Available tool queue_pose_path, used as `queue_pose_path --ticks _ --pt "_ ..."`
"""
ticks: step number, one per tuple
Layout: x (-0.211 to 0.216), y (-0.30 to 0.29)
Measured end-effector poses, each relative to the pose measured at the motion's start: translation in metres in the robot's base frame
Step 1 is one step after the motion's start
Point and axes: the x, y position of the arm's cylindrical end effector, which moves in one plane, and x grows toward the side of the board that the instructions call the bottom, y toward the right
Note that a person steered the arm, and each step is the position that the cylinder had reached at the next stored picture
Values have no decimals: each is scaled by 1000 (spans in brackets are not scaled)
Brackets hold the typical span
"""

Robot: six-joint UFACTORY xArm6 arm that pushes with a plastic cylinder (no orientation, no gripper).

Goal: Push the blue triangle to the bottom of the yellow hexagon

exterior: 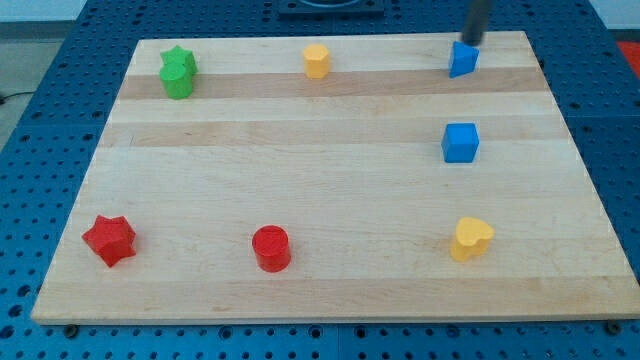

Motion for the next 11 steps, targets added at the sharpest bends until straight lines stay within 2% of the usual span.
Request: queue_pose_path --ticks 1,2,3,4,5,6,7,8,10,11 --pt "70 -9" --pt "73 -64" --pt "91 14" --pt "62 69" --pt "-8 62" --pt "7 5" --pt "53 -55" --pt "78 -111" --pt "64 -79" --pt "17 -77"
